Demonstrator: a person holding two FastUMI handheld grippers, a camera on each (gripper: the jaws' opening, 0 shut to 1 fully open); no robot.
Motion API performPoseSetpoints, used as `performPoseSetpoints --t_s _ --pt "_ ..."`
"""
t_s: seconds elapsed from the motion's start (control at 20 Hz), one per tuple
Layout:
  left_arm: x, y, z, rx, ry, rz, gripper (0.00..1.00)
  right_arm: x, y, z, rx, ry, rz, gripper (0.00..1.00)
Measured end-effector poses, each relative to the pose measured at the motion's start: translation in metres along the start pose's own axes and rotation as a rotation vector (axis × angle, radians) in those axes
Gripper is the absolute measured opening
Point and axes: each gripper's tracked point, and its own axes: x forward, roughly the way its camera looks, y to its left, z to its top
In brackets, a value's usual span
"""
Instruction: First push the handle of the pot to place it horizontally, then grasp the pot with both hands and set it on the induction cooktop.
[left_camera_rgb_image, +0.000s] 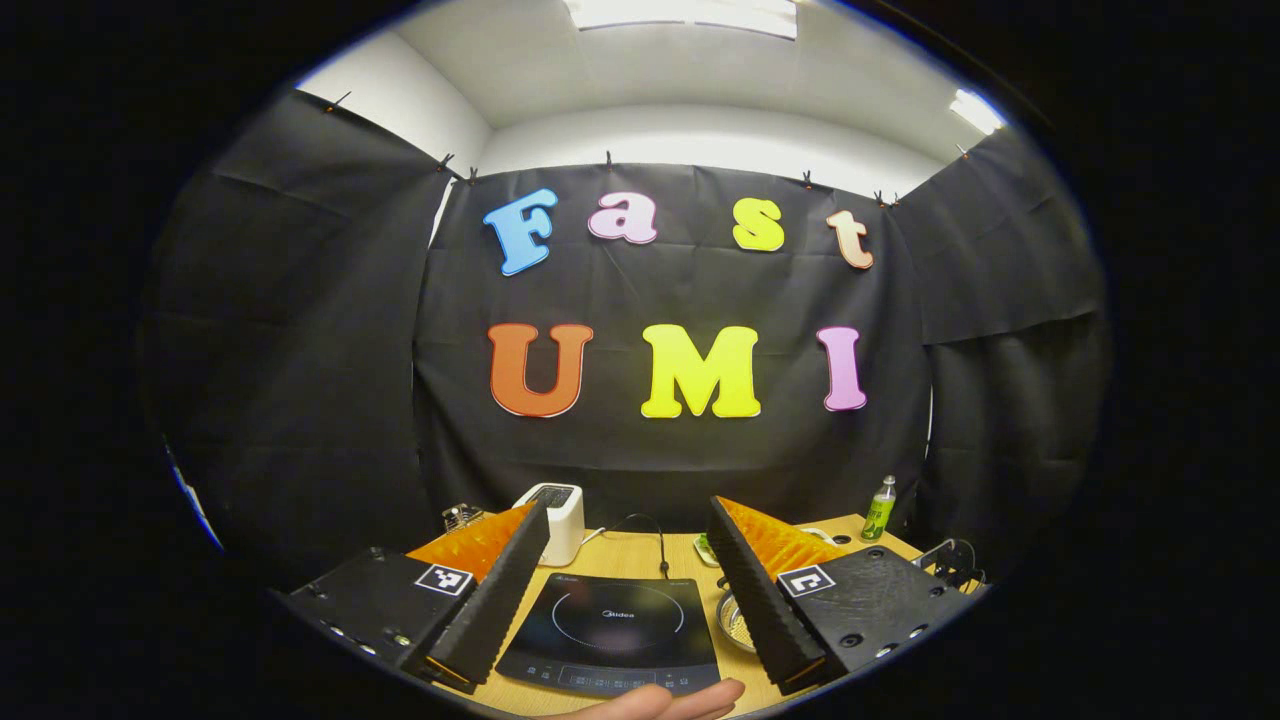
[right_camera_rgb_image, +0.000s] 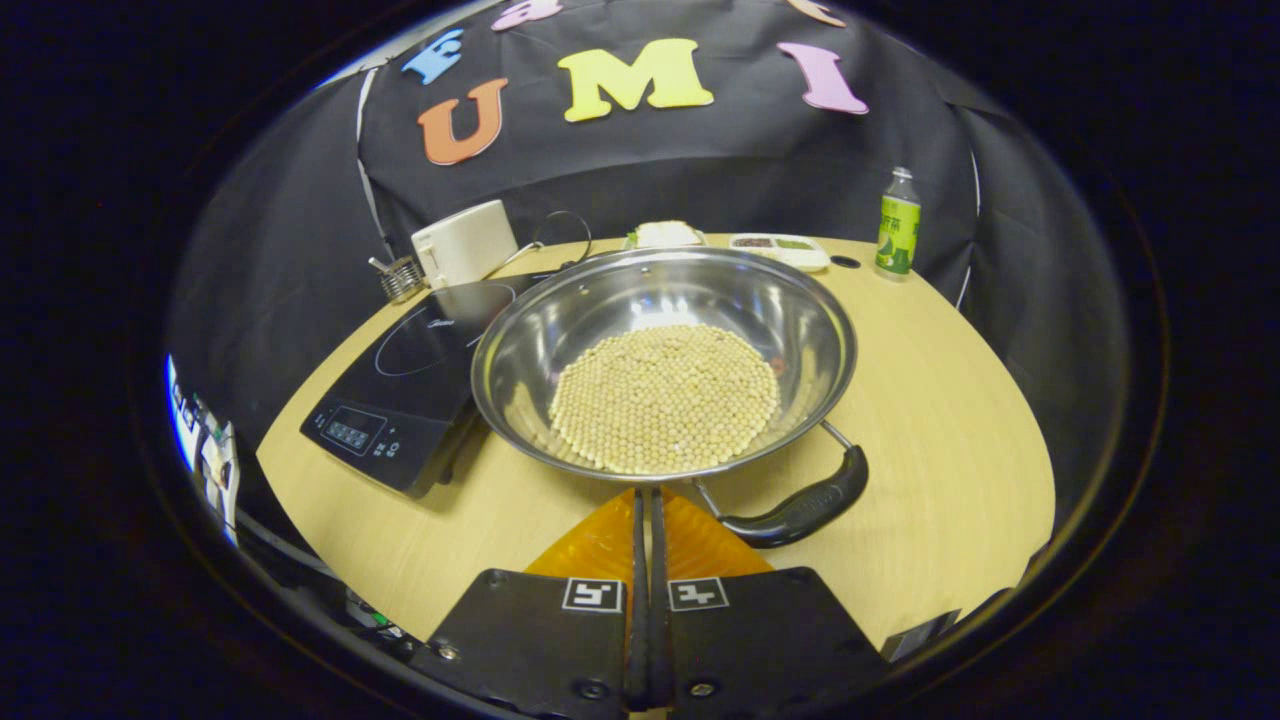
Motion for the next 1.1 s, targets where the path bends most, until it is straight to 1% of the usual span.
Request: performPoseSetpoints --t_s 0.15,0.2,0.25,0.3,0.35,0.55,0.75,0.8,0.85,0.9,0.95,1.0,1.1 --pt "0.002 0.001 0.002 0.034 -0.006 0.022 0.95 -0.001 -0.021 0.002 -0.019 0.004 -0.034 0.04" --pt "0.004 -0.001 0.003 0.034 -0.012 0.017 0.95 -0.001 -0.027 0.002 -0.024 0.002 -0.041 0.0" --pt "0.005 -0.004 0.003 0.031 -0.013 0.007 0.95 -0.002 -0.032 0.004 -0.023 0.003 -0.045 0.04" --pt "0.006 -0.006 0.002 0.028 -0.011 0.0 0.95 -0.001 -0.036 0.004 -0.019 0.005 -0.044 0.01" --pt "0.008 -0.005 0.003 0.025 -0.012 0.0 0.95 -0.001 -0.041 0.006 -0.014 0.009 -0.046 0.04" --pt "0.011 -0.004 0.002 0.019 -0.017 -0.006 0.95 0.001 -0.06 0.016 -0.014 -0.005 -0.082 0.04" --pt "0.018 0.008 -0.006 0.001 -0.001 0.019 0.95 0.007 -0.085 0.03 0.01 -0.008 -0.108 0.04" --pt "0.019 0.01 -0.008 -0.004 0.004 0.021 0.95 0.008 -0.09 0.034 0.028 -0.006 -0.109 0.01" --pt "0.021 0.012 -0.009 -0.005 0.006 0.026 0.95 0.01 -0.096 0.038 0.039 -0.006 -0.109 0.04" --pt "0.022 0.015 -0.01 -0.005 0.008 0.034 0.95 0.013 -0.103 0.042 0.043 -0.006 -0.111 0.04" --pt "0.022 0.018 -0.012 -0.005 0.009 0.037 0.95 0.015 -0.11 0.046 0.047 -0.003 -0.117 0.01" --pt "0.023 0.02 -0.012 -0.009 0.006 0.04 0.95 0.019 -0.118 0.05 0.051 -0.002 -0.126 0.04" --pt "0.025 0.025 -0.011 -0.023 -0.002 0.047 0.95 0.024 -0.131 0.059 0.052 -0.012 -0.152 0.04"
